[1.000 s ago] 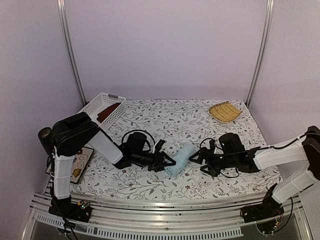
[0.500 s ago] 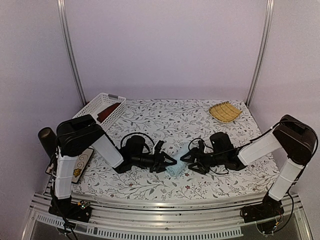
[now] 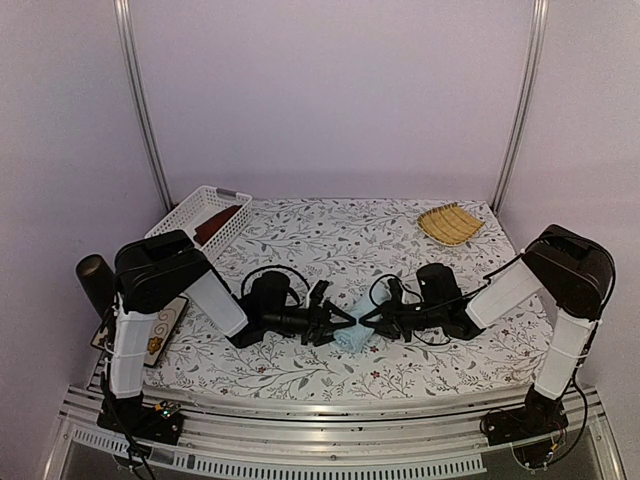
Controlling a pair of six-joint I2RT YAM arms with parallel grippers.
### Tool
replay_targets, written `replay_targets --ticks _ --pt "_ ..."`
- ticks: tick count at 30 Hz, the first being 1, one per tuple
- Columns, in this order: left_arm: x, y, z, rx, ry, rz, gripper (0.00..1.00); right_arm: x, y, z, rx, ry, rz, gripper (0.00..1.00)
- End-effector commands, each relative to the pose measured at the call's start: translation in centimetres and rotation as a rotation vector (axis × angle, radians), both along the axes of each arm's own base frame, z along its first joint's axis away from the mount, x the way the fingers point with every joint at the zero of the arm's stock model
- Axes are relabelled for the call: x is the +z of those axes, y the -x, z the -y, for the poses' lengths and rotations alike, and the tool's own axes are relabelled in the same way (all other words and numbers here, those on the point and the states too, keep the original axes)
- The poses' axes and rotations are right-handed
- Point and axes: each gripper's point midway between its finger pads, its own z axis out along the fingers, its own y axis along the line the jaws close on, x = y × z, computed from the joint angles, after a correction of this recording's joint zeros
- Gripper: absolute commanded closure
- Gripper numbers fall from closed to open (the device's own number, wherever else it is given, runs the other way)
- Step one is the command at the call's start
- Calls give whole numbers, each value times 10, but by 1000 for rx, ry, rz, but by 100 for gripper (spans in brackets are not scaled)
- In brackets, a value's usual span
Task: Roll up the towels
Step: Pick up the towel from the center of the board.
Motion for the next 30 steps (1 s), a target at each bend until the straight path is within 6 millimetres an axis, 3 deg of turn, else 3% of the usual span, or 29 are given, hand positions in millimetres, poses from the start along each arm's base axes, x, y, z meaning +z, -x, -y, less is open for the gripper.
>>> replay_targets --ticks 1,5,14,16,17,18,23,30 --pt "-67 28 -19 1 -211 -151 42 -7 -5 4 -12 2 -4 90" --pt "-55 28 -22 11 -219 -138 37 -11 -5 8 -15 13 -24 96" --pt "-21 20 -34 10 -350 -21 21 -13 -10 11 1 54 -28 96" --pt "-3 15 -36 19 -363 27 18 -14 -11 11 6 66 -32 96" --pt "1 13 -39 26 -376 39 7 -13 -12 10 12 73 -35 96" --pt "7 11 -42 34 -386 62 4 -13 -12 9 25 87 -32 96" --pt "13 -6 -59 47 -532 168 3 -9 -16 8 83 176 -29 95" --pt "18 -43 -91 82 -807 334 3 -10 -14 10 148 235 -28 94"
